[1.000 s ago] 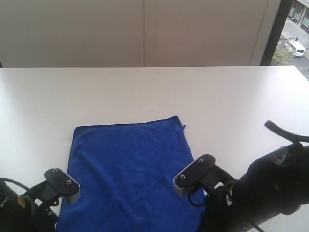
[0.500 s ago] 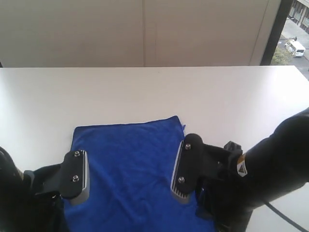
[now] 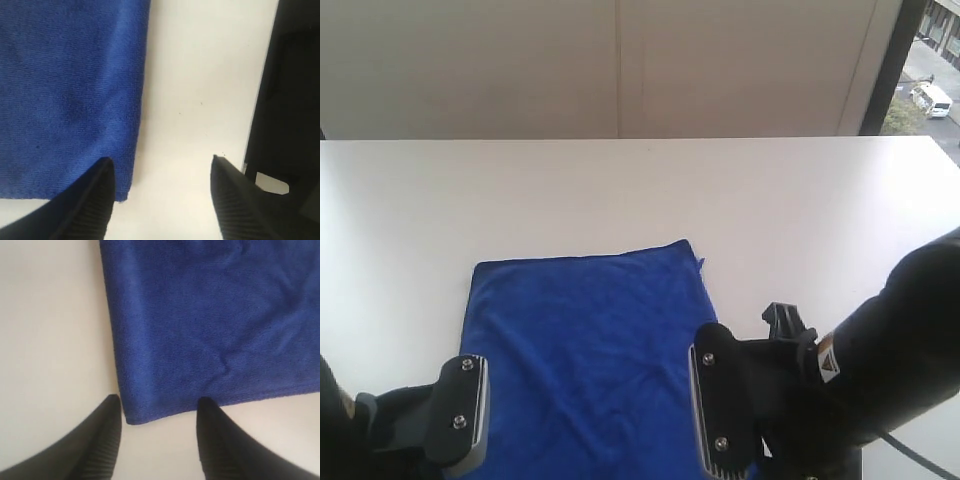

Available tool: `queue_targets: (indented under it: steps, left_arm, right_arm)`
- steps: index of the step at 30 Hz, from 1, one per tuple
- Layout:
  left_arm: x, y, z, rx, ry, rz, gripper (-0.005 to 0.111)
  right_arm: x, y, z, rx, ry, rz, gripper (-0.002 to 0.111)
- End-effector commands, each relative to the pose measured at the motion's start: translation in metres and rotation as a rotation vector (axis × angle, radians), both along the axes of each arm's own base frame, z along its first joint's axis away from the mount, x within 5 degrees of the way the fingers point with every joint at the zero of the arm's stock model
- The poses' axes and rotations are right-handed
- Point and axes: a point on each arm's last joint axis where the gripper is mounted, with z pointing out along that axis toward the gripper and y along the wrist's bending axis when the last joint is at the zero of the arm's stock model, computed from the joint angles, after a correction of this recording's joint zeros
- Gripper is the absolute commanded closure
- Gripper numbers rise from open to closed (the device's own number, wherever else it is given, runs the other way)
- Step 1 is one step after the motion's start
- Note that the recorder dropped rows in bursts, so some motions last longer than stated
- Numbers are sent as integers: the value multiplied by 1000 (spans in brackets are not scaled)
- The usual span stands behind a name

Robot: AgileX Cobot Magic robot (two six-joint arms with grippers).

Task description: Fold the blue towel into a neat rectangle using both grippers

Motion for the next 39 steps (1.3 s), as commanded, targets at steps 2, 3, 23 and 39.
queue_targets:
  steps: [2,3,23,39]
  left_arm:
    - [-4,3,-4,9,13,-35,45]
    - [-4,3,-4,7,8,-50,45]
    - [73,-20,34,-220,-243,561,106]
    - [185,-7,-22,-79,-151,774,106]
  right_arm:
    - [-4,-2,-12,-20,-31,66,59]
    - [-4,-3,-14,-22,-41,79,57]
    - [93,17,41,226,-213,-641,108]
    - [223,19,-57,92,-22,-678,108]
